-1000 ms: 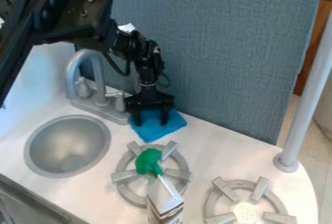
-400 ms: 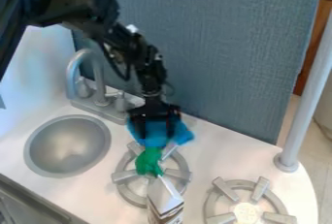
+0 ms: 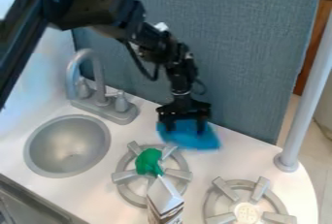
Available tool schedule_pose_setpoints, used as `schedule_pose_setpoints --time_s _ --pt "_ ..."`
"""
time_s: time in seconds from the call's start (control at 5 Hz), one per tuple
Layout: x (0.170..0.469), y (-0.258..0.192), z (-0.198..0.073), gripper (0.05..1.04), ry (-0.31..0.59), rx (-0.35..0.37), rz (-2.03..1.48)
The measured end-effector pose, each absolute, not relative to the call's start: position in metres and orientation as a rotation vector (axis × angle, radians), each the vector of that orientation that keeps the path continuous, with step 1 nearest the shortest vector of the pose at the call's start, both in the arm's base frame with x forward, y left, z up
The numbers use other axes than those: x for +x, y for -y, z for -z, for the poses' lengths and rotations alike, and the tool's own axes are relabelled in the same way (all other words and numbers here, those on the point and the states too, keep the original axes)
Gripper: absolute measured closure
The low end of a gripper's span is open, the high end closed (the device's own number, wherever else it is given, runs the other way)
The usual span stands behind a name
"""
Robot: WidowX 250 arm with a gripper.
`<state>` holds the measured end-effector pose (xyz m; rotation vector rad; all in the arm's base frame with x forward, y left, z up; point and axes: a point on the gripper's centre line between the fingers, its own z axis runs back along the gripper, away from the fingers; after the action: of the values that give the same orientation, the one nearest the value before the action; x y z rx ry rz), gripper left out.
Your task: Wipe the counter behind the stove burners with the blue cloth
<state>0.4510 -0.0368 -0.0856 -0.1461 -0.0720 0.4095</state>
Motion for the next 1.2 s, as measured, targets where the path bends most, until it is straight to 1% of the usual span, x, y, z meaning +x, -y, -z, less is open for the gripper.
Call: schedule_pose_setpoints --time_s 0.2,0.4,0.6,0.8,1.0,1.2 --pt "0.453 0.064 0.097 0.082 0.060 -0.135 -0.366" --pt "0.456 0.081 0.094 0.082 0.082 -0.140 -0.337" --pt "0.452 0.099 0.094 0.082 0.070 -0.158 -0.308" --pt "0.442 0.109 0.099 0.082 0.050 -0.172 -0.286" --pt "0.438 0.113 0.098 0.082 0.047 -0.188 -0.283" --pt "0.426 0.116 0.087 0.083 0.049 -0.198 -0.270"
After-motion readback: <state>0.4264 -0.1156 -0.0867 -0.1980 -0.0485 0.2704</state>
